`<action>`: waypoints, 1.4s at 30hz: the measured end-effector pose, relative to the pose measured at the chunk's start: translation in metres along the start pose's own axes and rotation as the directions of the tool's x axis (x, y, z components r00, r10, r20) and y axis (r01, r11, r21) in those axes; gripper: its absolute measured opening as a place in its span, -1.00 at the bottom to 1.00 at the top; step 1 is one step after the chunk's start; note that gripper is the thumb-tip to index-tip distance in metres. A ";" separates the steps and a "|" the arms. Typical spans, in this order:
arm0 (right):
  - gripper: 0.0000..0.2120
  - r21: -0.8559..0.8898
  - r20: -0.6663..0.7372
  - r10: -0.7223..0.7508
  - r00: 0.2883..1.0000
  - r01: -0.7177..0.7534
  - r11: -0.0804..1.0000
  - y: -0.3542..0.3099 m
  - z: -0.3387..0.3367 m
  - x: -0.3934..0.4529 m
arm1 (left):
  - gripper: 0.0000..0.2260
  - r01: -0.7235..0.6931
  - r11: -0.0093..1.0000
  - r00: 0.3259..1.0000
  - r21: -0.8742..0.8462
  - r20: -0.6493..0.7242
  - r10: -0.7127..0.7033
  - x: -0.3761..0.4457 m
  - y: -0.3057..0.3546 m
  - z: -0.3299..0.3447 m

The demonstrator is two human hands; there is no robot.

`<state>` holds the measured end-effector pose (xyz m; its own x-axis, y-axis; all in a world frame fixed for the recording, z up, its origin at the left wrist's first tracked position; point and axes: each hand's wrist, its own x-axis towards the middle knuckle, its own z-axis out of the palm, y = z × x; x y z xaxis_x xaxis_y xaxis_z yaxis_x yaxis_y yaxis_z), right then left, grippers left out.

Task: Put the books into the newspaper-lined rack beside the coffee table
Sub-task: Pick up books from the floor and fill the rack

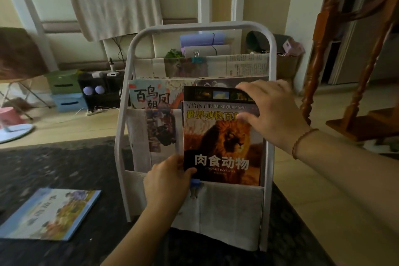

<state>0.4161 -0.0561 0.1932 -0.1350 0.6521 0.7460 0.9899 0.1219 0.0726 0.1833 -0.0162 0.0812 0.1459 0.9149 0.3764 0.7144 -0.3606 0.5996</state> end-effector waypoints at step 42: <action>-0.13 0.429 0.025 0.396 0.918 -0.368 0.825 -0.025 0.012 -0.071 | -0.78 -0.150 0.924 0.987 -0.353 -0.110 0.118 0.024 0.042 -0.036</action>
<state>0.4008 -0.0964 0.1298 0.2672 0.6655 0.6970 0.8476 0.1819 -0.4985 0.1915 -0.0160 0.1407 0.1531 0.8402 0.5203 0.3967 -0.5344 0.7463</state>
